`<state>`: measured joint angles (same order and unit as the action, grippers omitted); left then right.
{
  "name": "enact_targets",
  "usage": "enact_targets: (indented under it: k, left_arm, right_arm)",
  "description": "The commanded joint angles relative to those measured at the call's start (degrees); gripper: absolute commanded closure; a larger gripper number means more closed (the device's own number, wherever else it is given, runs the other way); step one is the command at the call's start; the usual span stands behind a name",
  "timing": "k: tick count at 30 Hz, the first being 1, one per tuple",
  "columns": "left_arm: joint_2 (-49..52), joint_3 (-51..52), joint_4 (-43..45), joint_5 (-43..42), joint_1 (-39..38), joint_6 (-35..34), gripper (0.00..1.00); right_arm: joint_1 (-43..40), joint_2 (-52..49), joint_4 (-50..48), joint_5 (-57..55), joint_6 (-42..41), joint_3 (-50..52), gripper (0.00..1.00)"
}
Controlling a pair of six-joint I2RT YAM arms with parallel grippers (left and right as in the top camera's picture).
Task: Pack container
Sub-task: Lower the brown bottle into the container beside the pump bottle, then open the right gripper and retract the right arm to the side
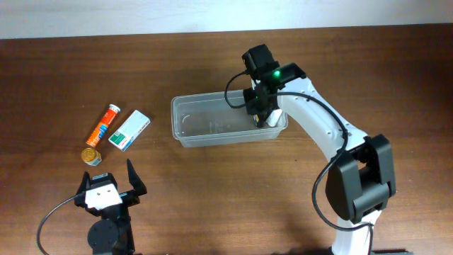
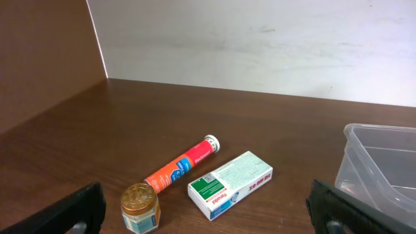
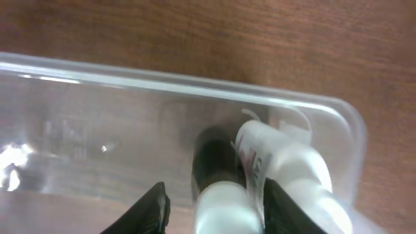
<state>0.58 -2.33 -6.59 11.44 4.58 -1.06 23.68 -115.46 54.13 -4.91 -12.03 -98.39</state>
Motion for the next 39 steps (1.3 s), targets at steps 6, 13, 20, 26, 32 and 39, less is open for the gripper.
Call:
enact_targets:
  k: [6, 13, 20, 26, 32, 39]
  left_arm:
    - [-0.1, 0.5, 0.1, 0.4, -0.2, 0.9, 0.01]
    - [-0.1, 0.5, 0.1, 0.4, -0.2, 0.9, 0.01]
    - [-0.1, 0.5, 0.1, 0.4, -0.2, 0.9, 0.01]
    - [-0.1, 0.5, 0.1, 0.4, -0.2, 0.9, 0.01]
    - [-0.1, 0.5, 0.2, 0.4, -0.2, 0.9, 0.01]
    - [-0.1, 0.5, 0.2, 0.3, -0.2, 0.9, 0.01]
  right_arm:
    - [0.3, 6.9, 10.3, -0.1, 0.4, -16.7, 0.56]
    - [-3.1, 9.4, 21.9, -5.1, -1.3, -28.2, 0.44]
    - [-20.2, 10.2, 29.7, -4.6, -3.6, -29.8, 0.14]
    - [-32.2, 10.2, 33.5, -4.6, -3.5, -29.7, 0.02]
    - [-39.2, 10.2, 34.2, -4.6, -3.5, -29.6, 0.02]
    - [-42.1, 10.2, 34.4, -4.6, -3.5, -29.6, 0.02]
